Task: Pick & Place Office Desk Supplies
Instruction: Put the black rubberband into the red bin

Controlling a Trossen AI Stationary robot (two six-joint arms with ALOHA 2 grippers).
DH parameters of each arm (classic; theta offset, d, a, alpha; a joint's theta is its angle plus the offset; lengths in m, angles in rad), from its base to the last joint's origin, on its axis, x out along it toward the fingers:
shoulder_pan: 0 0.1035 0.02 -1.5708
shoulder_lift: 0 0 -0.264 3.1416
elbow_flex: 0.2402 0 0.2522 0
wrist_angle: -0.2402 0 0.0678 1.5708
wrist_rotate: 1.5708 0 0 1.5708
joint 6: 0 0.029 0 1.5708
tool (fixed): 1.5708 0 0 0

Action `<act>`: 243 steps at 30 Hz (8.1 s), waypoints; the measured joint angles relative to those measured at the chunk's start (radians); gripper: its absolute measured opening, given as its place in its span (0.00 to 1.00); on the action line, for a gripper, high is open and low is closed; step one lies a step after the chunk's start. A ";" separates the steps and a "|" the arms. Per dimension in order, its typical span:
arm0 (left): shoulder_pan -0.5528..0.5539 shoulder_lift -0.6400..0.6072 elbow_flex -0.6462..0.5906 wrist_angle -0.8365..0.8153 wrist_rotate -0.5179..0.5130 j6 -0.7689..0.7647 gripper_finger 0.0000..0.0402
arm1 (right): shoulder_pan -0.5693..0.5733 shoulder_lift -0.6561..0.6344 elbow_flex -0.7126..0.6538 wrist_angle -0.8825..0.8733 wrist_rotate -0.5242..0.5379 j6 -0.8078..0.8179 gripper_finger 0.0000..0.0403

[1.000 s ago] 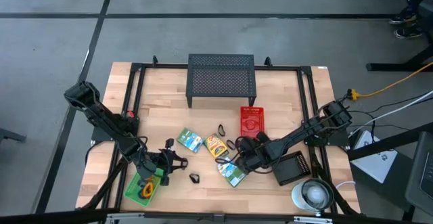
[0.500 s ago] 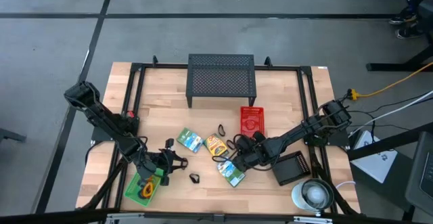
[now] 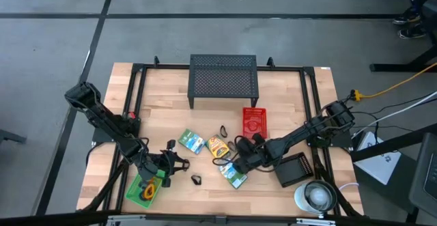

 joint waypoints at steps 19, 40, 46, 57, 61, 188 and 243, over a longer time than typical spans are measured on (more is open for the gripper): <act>-0.001 0.000 0.000 0.000 0.005 0.000 0.22 | -0.021 -0.177 0.217 -0.590 0.243 -0.050 0.01; -0.001 0.000 0.000 0.000 0.004 -0.002 0.22 | -0.154 -0.221 -0.024 -0.416 0.193 -0.061 0.36; -0.001 0.000 0.000 0.000 0.004 -0.002 0.22 | -0.154 -0.221 -0.024 -0.415 0.193 -0.043 0.54; -0.001 0.000 0.000 0.000 0.005 -0.011 0.22 | -0.157 -0.221 -0.023 -0.416 0.119 -0.027 0.53; -0.001 0.000 0.000 0.000 0.006 -0.012 0.22 | -0.162 -0.221 -0.023 -0.422 0.117 -0.028 0.36; -0.001 0.000 0.000 0.006 0.032 -0.026 0.22 | -0.245 -0.233 0.044 -0.477 0.043 -0.129 0.69; -0.001 0.000 0.000 0.000 0.031 -0.035 0.22 | -0.134 0.001 0.045 -0.040 -0.168 0.021 0.36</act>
